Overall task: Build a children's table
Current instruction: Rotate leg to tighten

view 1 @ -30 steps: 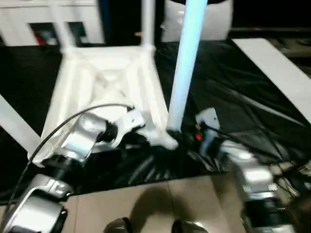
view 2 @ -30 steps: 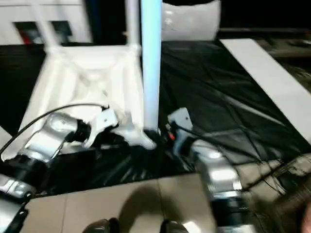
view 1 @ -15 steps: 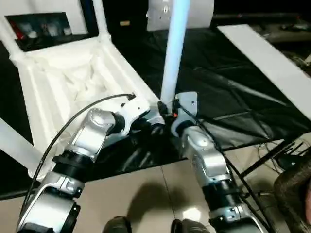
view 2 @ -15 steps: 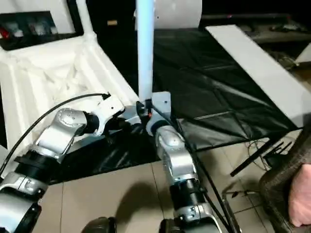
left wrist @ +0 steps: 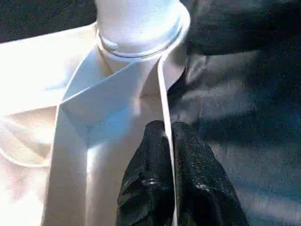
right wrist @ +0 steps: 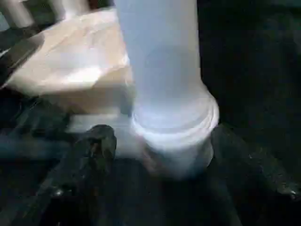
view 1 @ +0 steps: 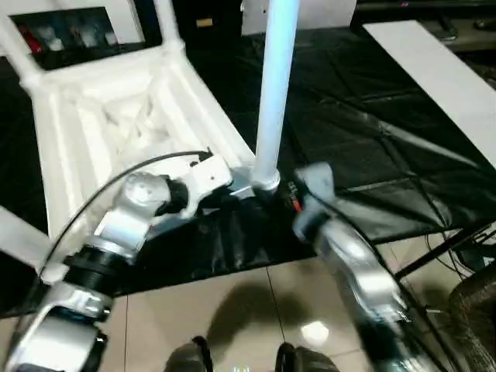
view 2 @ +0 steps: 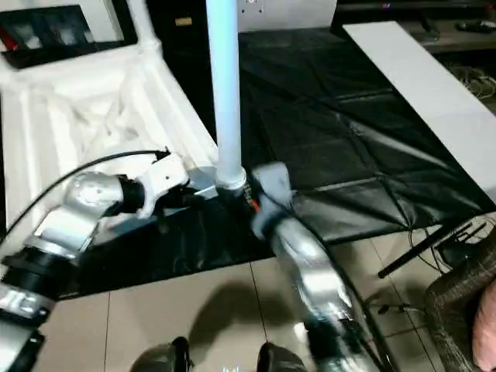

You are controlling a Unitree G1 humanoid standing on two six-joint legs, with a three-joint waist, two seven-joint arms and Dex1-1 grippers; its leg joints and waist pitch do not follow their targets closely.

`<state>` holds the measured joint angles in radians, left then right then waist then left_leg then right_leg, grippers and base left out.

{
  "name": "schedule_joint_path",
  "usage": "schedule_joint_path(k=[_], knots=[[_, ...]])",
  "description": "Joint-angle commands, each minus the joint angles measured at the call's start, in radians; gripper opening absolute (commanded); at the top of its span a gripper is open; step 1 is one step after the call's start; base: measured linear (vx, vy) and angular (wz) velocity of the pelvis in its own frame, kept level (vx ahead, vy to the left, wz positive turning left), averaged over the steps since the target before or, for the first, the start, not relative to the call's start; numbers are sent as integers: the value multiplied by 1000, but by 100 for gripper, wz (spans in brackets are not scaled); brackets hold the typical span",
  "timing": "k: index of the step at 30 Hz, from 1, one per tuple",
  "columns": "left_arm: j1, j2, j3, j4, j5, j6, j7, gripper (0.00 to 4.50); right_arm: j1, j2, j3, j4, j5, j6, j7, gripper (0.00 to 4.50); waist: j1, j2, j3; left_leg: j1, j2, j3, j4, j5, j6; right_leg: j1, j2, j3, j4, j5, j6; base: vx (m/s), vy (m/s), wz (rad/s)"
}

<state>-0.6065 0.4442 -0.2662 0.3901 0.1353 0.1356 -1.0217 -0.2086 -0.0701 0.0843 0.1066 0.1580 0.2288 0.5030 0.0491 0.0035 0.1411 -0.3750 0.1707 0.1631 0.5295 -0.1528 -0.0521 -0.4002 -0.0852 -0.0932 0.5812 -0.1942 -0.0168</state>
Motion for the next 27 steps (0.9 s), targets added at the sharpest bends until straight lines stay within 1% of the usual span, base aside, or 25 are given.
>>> schedule_joint_path(k=[1, 2, 3, 4, 5, 7, 9, 10, 11, 12, 13, 14, 15, 16, 17, 18, 19, 20, 21, 22, 23, 24, 25, 26, 27], knots=[[22, 18, -40, 50, 3, -112, -63, 0, 39, -37, -20, -82, 29, 25, 59, 395, 1, -11, -90, 4, 56, -10, -33, -45, 149, 65, -76, 65, -35, 87, -247, 0, 0, 0], [21, 19, -40, 51, 2, -115, -63, 0, 41, -39, -20, -85, 30, 26, 61, 395, 1, -12, -89, 4, 57, -10, -34, -57, 145, 64, -76, 65, -37, 62, -246, 0, 0, 0], [12, 34, -33, 72, -1, -162, -74, 0, 75, -70, -22, -131, 46, 39, 90, 405, 1, -17, -90, 5, 58, -8, -34, -83, 135, 64, -76, 66, -41, 10, -244, 0, 0, 0], [6, 40, -31, 87, 1, -189, -75, 0, 91, -83, -22, -154, 56, 47, 102, 418, 4, -13, -88, 6, 59, -8, -35, -111, 123, 61, -77, 66, -44, -43, -236, 0, 0, 0], [-2, 50, -29, 105, 5, -214, -76, 0, 109, -95, -24, -185, 72, 62, 113, 428, 3, -17, -90, 8, 60, -6, -35, -122, 116, 60, -77, 68, -47, -67, -231, 0, 0, 0], [-15, 68, -26, 131, 12, -253, -74, 0, 139, -118, -25, -238, 99, 90, 129, 445, 7, -16, -85, 10, 60, -7, -39, -180, 84, 53, -76, 70, -56, -169, -209, 0, 0, 0], [-15, 73, -18, 137, -1, -257, -82, 0, 153, -130, -22, -264, 114, 108, 137, 445, 10, -19, -91, 11, 63, -7, -37, -177, 67, 54, -78, 71, -52, -180, -201, 0, 0, 0], [-9, 72, -2, 127, -27, -243, -92, 0, 166, -141, -16, -288, 123, 119, 145, 445, 11, -18, -95, 11, 63, -7, -36, -169, 61, 55, -77, 71, -49, -168, -203, 0, 0, 0], [-3, 66, 15, 114, -57, -225, -109, 28, 174, -149, -12, -303, 125, 123, 152, 449, 11, -19, -95, 11, 63, -6, -35, -165, 60, 54, -77, 71, -48, -156, -205, 0, 0, 0], [6, 59, 33, 94, -84, -208, -110, 28, 178, -151, -11, -312, 121, 124, 148, 449, 12, -18, -102, 10, 62, -7, -32, -150, 60, 57, -76, 70, -42, -129, -215, 0, 0, 0], [17, 52, 48, 73, -108, -198, -114, 56, 180, -149, -11, -319, 125, 129, 148, 450, 11, -20, -106, 10, 62, -7, -30, -140, 59, 57, -76, 70, -38, -102, -224, 0, 0, 0], [18, 51, 49, 71, -110, -197, -114, 56, 181, -149, -11, -320, 125, 130, 148, 450, 11, -20, -107, 9, 62, -6, -28, -134, 59, 58, -78, 70, -34, -85, -234, 0, 0, 0], [38, 42, 74, 33, -155, -159, -124, 60, 184, -143, -14, -334, 150, 156, 151, 450, 13, -18, -112, 13, 63, -4, -25, -123, 63, 58, -78, 71, -30, -51, -254, 0, 0, 0], [69, 28, 116, -29, -224, -108, -122, 60, 181, -143, -18, -352, 158, 170, 147, 450, 14, -18, -115, 11, 64, -4, -23, -112, 69, 59, -78, 71, -24, -21, -271, 0, 0, 0], [70, 28, 117, -30, -226, -107, -122, 70, 181, -143, -18, -353, 158, 170, 147, 450, 14, -19, -113, 9, 64, -4, -24, -112, 70, 59, -76, 70, -24, -15, -277, 0, 0, 0], [86, 22, 140, -58, -260, -87, -109, 85, 178, -141, -22, -364, 162, 179, 135, 450, 16, -19, -116, 13, 63, -2, -22, -130, 68, 57, -73, 70, -25, -25, -275, 0, 0, 0], [102, 13, 168, -84, -294, -74, -87, 93, 174, -139, -24, -372, 156, 191, 114, 450, 17, -24, -118, 14, 64, -3, -22, -149, 60, 58, -73, 70, -27, -50, -271, 0, 0, 0], [130, -8, 226, -121, -332, -27, -11, 98, 167, -136, -25, -392, 162, 239, 77, 450, 17, -25, -117, 12, 63, -3, -22, -162, 54, 58, -74, 70, -28, -73, -268, 0, 0, 0], [130, -8, 226, -121, -332, -27, -11, 98, 167, -136, -25, -392, 162, 239, 77, 450, 18, -22, -116, 12, 64, -5, -23, -187, 36, 59, -73, 69, -31, -114, -265, 0, 0, 0], [138, -16, 245, -133, -331, -12, 20, 116, 165, -135, -25, -399, 165, 263, 65, 450, 19, -24, -114, 15, 60, -4, -22, -221, 24, 56, -73, 70, -40, -180, -243, 0, 0, 0], [160, -34, 275, -168, -336, 29, 74, 116, 163, -137, -21, -412, 178, 301, 62, 450, 23, -14, -115, 16, 58, -5, -22, -238, 16, 56, -74, 69, -43, -219, -230, 0, 0, 0], [186, -58, 306, -212, -352, 59, 127, 137, 162, -139, -18, -424, 189, 320, 66, 450, 23, -6, -111, 18, 61, -8, -25, -278, -2, 53, -74, 70, -49, -270, -213, 0, 0, 0], [216, -85, 340, -264, -374, 94, 187, 139, 162, -143, -13, -438, 203, 339, 73, 450, 19, -17, -115, 16, 67, -9, -26, -292, -13, 58, -73, 70, -48, -271, -206, 0, 0, 0], [246, -104, 358, -311, -373, 107, 234, 141, 163, -151, -3, -447, 203, 351, 81, 450, 22, -11, -114, 16, 65, -11, -24, -296, -13, 56, -73, 69, -48, -280, -199, 0, 0, 0], [266, -113, 365, -342, -371, 113, 259, 141, 165, -156, 4, -454, 201, 357, 85, 450, 20, -11, -117, 17, 63, -9, -24, -308, -12, 54, -70, 70, -54, -299, -183, 0, 0, 0]])
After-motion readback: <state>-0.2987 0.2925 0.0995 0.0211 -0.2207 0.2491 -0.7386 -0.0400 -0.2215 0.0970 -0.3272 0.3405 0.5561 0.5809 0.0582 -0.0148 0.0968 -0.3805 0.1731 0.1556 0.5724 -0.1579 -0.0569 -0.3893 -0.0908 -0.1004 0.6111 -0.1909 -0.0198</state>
